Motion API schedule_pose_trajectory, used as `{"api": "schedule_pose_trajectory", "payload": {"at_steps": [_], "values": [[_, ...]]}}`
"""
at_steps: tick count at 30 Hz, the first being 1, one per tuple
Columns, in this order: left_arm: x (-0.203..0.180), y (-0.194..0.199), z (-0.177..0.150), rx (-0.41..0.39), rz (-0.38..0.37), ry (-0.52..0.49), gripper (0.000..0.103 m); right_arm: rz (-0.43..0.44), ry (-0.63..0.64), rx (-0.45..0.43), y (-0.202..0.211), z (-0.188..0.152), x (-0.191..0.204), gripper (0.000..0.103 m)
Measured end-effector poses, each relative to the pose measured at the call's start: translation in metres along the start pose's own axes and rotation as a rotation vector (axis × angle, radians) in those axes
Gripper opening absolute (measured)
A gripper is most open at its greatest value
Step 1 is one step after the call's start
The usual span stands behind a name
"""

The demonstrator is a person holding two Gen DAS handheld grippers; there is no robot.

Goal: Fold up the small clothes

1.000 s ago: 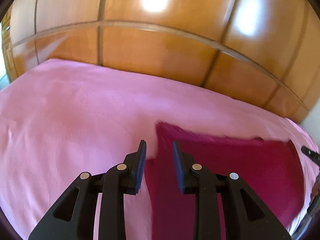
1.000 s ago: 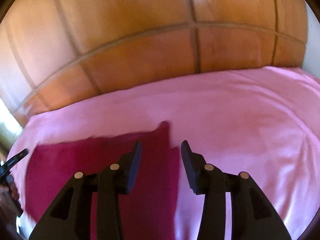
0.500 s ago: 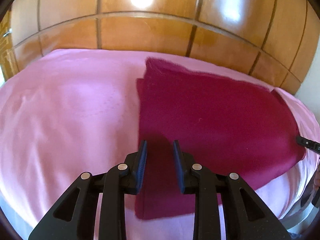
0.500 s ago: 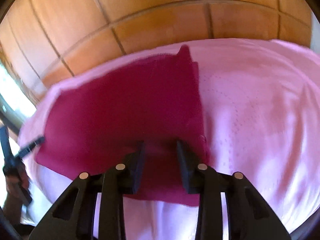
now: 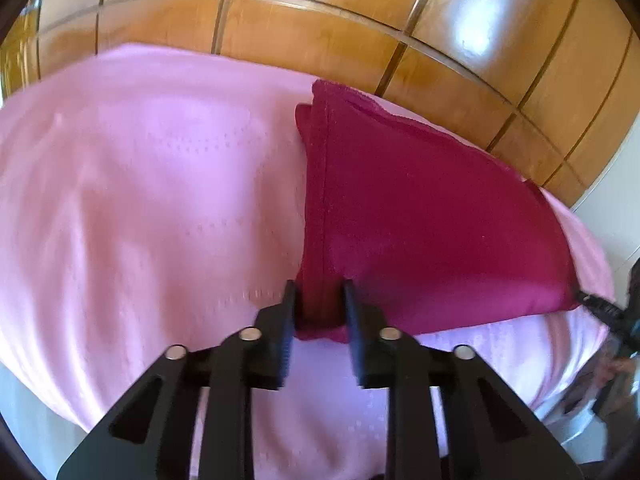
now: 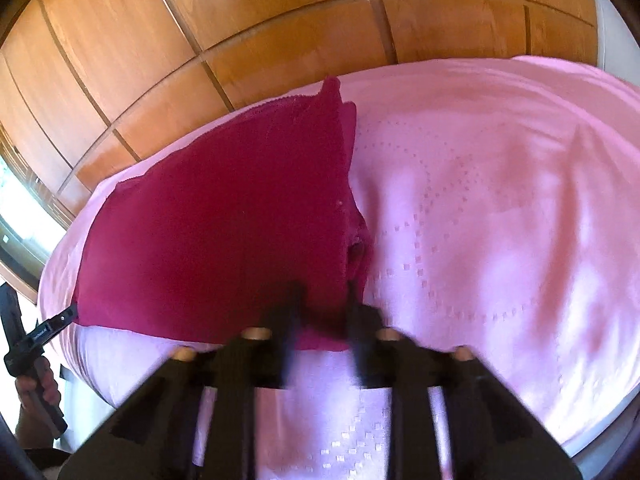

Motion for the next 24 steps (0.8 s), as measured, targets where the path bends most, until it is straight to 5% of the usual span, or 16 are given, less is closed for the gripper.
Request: {"api": "schedule_pose_trajectory", "payload": {"at_steps": [10, 12, 15, 20, 24], "values": [[-0.004, 0.012, 0.001, 0.003, 0.044, -0.032, 0.013, -0.045, 0.001, 0.02, -0.001, -0.003, -0.008, 0.012], [-0.007, 0.018, 0.005, -0.014, 0.054, -0.032, 0.013, -0.054, 0.01, 0.004, 0.003, 0.002, -0.005, 0.03], [-0.02, 0.026, 0.014, -0.06, 0.073, -0.07, 0.013, -0.065, 0.036, -0.057, 0.017, 0.014, 0.005, 0.036], [-0.049, 0.025, 0.019, -0.102, 0.068, -0.158, 0.026, 0.067, 0.094, -0.076, 0.027, 0.017, 0.05, 0.039], [-0.063, 0.017, 0.019, -0.097, 0.068, -0.191, 0.026, 0.211, 0.152, -0.029, 0.011, 0.003, 0.105, 0.039]]}}
Point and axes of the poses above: each gripper's, at about its wrist camera, not at the fingertips, and y roughly against the way its jaws point, x to its left, z to its top, the point moved 2 cm from there along -y, roughly the way its jaws point, and after that the axes turned 14 degrees about -x, right-handed, at the moved point
